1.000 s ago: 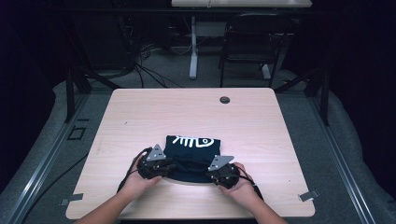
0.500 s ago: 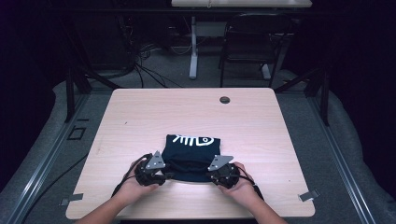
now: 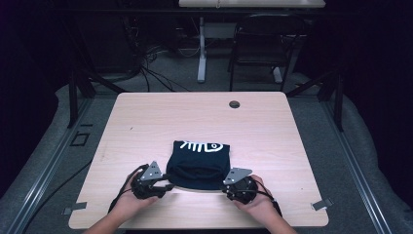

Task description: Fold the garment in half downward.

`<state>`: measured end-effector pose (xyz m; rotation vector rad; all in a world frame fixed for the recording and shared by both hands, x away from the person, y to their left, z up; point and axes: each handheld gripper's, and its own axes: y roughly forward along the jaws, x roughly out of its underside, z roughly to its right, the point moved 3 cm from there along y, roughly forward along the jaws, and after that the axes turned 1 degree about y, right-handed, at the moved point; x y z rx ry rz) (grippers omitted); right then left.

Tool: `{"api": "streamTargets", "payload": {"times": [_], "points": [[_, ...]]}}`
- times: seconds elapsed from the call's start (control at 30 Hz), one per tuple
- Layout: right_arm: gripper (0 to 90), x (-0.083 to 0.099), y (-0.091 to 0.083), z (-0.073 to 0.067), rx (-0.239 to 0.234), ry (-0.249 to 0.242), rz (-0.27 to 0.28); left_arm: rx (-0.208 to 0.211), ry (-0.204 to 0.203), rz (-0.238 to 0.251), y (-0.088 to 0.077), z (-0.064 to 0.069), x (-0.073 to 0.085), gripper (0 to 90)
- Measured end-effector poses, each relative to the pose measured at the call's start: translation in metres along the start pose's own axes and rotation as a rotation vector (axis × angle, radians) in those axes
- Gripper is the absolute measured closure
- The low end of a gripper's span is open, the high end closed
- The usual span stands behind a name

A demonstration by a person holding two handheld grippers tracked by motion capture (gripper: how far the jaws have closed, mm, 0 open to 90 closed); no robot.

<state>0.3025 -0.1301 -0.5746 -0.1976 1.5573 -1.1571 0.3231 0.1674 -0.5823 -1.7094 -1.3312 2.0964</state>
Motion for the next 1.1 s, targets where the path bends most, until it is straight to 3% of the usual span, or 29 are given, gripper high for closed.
{"api": "streamTargets", "payload": {"times": [0.17,0.5,0.7,0.83,1.1], "points": [[66.9,0.012,-0.017,0.000,0.006,0.047,0.025,-0.026,-0.070,0.040,-0.014,-0.008,0.013,53.0],[60.6,0.026,-0.025,0.011,0.031,0.135,0.051,-0.055,-0.129,0.070,-0.034,-0.018,0.029,50.1],[58.9,0.029,-0.027,0.016,0.053,0.155,0.069,-0.080,-0.176,0.083,-0.040,-0.030,0.040,49.3],[57.2,0.034,-0.027,0.020,0.072,0.187,0.090,-0.112,-0.231,0.098,-0.045,-0.040,0.046,48.2],[53.5,0.036,-0.026,0.022,0.099,0.192,0.101,-0.135,-0.264,0.107,-0.047,-0.047,0.049,47.7]]}}
